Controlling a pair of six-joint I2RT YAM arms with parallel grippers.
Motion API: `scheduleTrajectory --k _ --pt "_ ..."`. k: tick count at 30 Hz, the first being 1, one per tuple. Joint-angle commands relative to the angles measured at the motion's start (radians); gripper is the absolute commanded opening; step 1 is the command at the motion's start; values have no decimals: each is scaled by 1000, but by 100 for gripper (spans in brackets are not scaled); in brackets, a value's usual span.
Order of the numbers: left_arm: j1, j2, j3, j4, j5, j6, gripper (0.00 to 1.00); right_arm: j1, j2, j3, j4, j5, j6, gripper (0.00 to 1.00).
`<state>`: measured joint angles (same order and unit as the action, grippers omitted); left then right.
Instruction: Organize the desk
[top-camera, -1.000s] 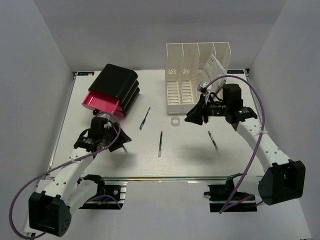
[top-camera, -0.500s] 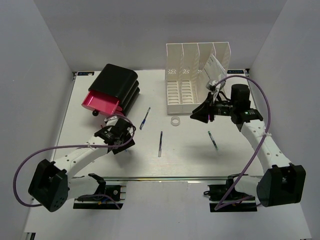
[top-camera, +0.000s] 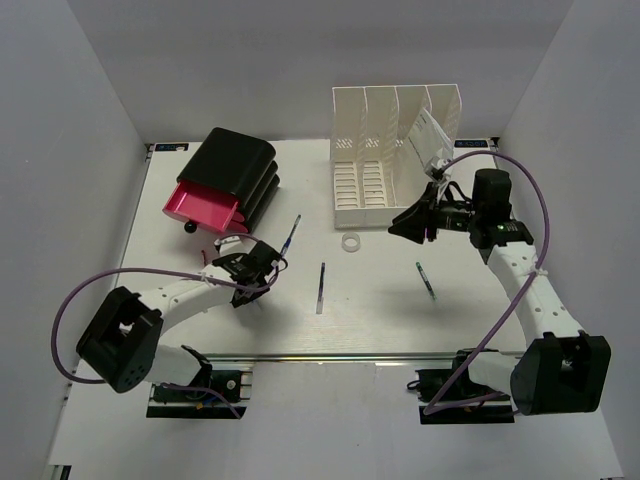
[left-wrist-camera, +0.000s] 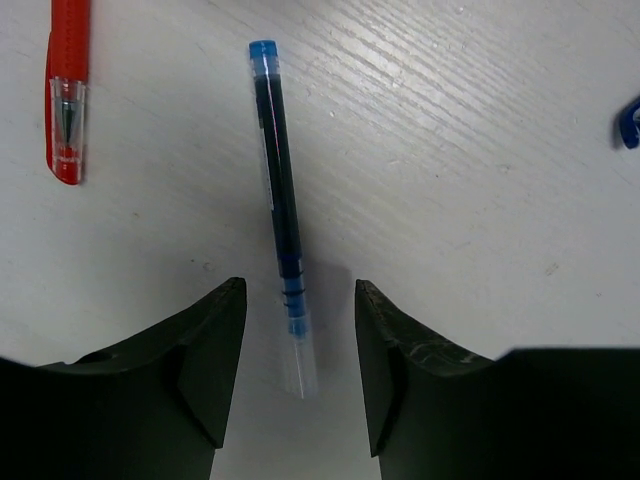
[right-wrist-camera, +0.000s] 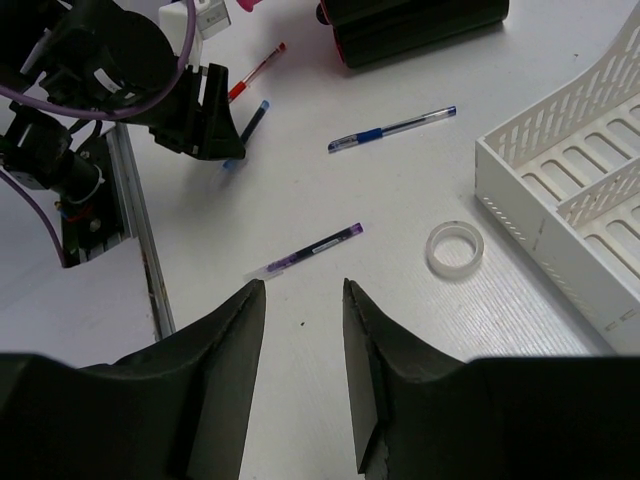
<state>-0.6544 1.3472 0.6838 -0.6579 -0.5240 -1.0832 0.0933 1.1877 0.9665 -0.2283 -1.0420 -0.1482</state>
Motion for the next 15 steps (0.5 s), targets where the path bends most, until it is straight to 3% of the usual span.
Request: scheduleTrajectory --k 1,9,15 --pt "-5 13 13 38 -62 -32 57 -15 -22 -6 40 -36 12 42" --pt "13 35 -30 99 -41 -35 45 -40 -23 -11 46 -50 19 42" --pt "13 58 -52 130 -24 -37 41 -59 -22 -14 52 -66 25 41"
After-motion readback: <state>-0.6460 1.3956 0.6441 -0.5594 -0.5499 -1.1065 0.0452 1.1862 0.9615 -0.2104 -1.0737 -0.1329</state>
